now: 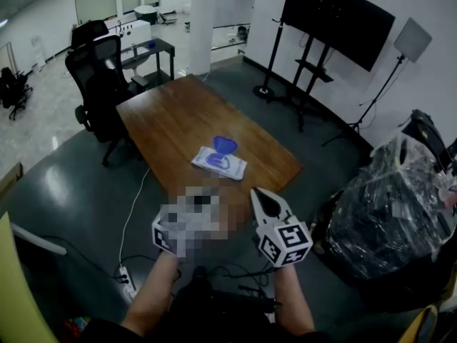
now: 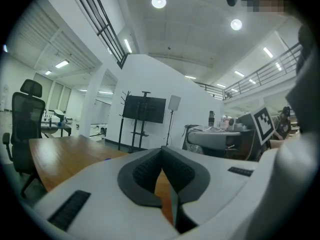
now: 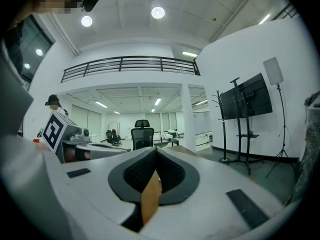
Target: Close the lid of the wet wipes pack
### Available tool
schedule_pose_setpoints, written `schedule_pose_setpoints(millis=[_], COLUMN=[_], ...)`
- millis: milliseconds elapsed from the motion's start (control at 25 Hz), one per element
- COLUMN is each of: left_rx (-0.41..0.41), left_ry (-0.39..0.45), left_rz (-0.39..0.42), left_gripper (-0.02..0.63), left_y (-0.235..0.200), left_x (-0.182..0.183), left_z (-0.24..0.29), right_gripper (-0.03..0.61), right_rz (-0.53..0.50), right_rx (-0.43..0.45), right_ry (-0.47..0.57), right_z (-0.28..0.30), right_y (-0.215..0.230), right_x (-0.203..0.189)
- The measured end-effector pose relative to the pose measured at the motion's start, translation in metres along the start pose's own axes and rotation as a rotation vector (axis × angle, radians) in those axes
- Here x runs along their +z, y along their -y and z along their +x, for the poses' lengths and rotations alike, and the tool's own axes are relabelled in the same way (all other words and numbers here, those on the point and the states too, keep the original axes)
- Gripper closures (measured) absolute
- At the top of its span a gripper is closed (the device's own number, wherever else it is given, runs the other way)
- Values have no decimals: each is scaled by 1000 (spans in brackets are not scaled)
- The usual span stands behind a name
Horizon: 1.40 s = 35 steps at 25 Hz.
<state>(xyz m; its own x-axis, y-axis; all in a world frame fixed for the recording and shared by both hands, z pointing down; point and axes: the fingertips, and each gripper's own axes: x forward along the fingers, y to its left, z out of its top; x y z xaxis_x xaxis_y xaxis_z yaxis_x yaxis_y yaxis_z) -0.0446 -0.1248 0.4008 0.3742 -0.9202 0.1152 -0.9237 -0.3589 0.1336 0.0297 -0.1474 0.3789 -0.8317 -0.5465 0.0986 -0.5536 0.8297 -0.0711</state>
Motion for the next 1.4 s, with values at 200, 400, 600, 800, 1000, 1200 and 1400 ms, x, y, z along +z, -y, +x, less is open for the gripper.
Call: schedule_pose_setpoints(millis=[200, 400, 600, 800, 1000, 1200, 1400], left_rx=[-45, -74, -62, -33, 1, 31, 22], left_ry=[-34, -61, -83, -115, -145, -198, -259], left_rz=[-1, -4, -29, -44, -42, 2, 38], left_gripper=[617, 617, 617, 617, 617, 617, 617], left_y=[-42, -68, -98, -121, -143, -162, -182], left_x=[-7, -13, -23, -37, -40, -41, -51], left_z=[21, 37, 50, 65, 88, 110, 131], right_gripper=[569, 569, 569, 569, 569, 569, 569], right_rz=[15, 32, 43, 61, 84, 130, 133], right_rx=[-18, -41, -47, -24, 12, 36, 50], right_ry=[-18, -54, -97, -134, -149, -173, -226], right_z=[42, 71, 98, 126, 154, 182, 202], right_y=[7, 15, 23, 38, 60, 80, 90], right_x=[-7, -17, -29, -50, -69, -87, -106])
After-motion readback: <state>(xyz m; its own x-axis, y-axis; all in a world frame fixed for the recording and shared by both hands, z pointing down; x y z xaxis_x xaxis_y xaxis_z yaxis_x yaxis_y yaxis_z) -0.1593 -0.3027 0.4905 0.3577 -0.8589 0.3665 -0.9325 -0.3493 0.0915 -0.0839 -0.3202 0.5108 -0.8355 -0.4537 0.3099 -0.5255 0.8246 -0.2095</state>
